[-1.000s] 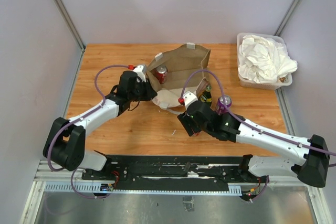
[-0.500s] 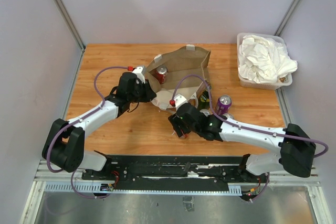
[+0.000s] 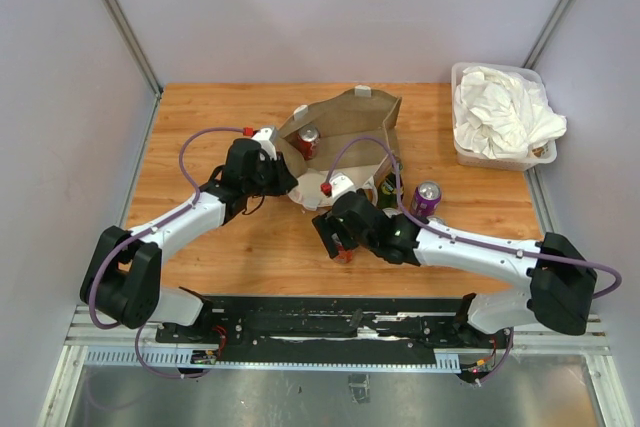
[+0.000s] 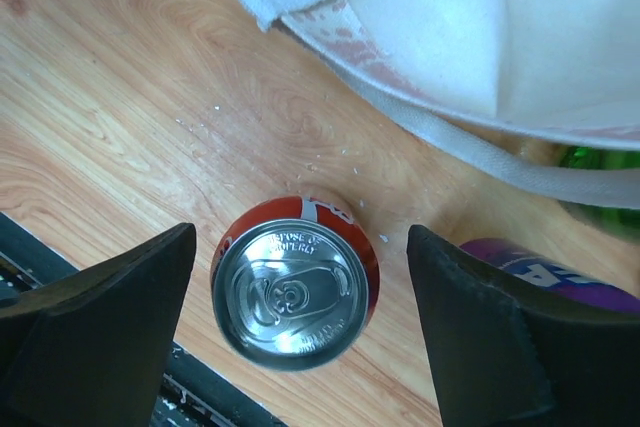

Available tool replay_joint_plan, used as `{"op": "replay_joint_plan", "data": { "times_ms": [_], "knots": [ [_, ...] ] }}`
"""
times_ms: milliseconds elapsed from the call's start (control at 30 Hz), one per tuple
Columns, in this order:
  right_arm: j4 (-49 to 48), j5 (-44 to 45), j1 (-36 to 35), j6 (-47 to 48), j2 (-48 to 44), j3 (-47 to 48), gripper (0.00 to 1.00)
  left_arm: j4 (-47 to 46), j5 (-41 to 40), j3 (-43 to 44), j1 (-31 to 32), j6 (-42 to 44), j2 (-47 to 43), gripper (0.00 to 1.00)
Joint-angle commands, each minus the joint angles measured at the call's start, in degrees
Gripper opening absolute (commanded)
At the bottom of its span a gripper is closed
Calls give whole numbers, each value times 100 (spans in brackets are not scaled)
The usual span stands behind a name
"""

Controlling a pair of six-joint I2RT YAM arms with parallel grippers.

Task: Take the beverage out of the canvas bag

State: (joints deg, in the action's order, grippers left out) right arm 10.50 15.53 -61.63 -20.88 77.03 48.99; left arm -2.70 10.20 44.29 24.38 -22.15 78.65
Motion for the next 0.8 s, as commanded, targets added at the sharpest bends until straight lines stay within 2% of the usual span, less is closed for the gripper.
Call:
{"op": "replay_joint_plan", "data": {
  "times_ms": [0,167,300,533,767],
  "knots": [
    [437,326,-104,316,-283,701,87,103,4,-104,-29,26,-41,21],
    [544,583,-91,747,-314,1492,87,92,30,-84,-23,0,-77,21],
    [878,782,199,879,59,2433,89,108,41,-17,-29,-18,-111,22],
    [956,117,1227,957,1109,3666,90,230,72,175,-30,-38,-131,23],
    [905,-660,2009,489,2418,4562,90,332,77,416,-29,-51,-116,23]
  ]
}}
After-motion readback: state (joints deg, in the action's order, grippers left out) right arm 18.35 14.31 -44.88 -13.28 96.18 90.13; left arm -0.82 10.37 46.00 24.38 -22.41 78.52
